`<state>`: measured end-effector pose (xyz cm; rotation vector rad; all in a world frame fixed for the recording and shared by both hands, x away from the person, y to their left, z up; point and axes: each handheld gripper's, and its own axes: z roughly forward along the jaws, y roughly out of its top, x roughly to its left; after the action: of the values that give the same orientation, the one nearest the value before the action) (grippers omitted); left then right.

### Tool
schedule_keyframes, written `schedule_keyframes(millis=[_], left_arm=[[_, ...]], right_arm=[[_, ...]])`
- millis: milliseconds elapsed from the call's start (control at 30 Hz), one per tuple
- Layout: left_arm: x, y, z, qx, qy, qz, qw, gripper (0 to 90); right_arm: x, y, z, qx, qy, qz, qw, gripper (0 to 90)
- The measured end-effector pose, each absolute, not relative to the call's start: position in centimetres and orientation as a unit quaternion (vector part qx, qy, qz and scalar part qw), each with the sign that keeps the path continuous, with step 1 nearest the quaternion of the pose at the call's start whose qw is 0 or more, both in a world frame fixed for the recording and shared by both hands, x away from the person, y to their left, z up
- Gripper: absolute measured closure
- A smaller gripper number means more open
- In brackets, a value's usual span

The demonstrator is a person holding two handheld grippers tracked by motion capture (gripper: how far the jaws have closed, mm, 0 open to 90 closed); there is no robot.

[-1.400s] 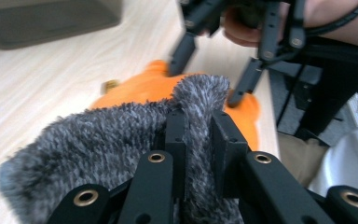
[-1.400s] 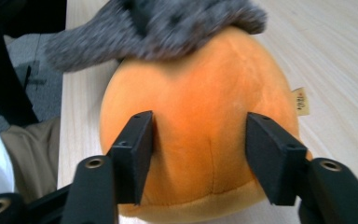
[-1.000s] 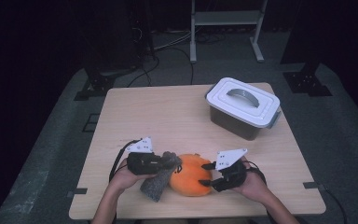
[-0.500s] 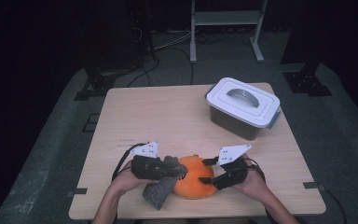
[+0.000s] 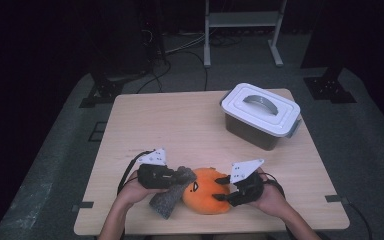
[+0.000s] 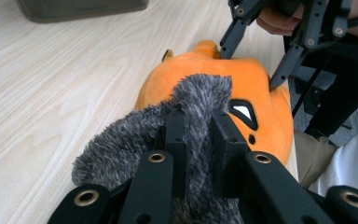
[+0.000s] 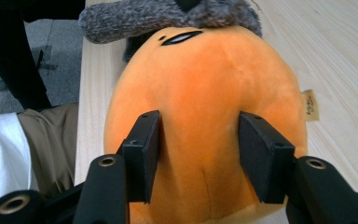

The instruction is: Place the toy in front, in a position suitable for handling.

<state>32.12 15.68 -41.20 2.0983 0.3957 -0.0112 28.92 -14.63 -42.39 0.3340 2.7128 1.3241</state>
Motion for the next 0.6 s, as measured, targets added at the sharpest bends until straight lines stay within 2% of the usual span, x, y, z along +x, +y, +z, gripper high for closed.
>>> schedule_keyframes(millis=[167, 267, 600], left_arm=[[31.5, 14.5, -40.3, 0.853, 0.137, -0.01, 0.504, 78.7], [31.3, 13.6, -40.3, 0.865, 0.128, -0.003, 0.484, 78.7], [32.3, 15.9, -41.7, 0.863, 0.167, -0.013, 0.477, 78.5]], right_arm=[[28.5, -14.1, -42.2, 0.095, 0.892, 0.438, 0.05, 49.9], [28.1, -13.6, -42.2, 0.088, 0.895, 0.434, 0.054, 49.7], [28.5, -14.3, -42.2, 0.092, 0.893, 0.437, 0.047, 51.3]])
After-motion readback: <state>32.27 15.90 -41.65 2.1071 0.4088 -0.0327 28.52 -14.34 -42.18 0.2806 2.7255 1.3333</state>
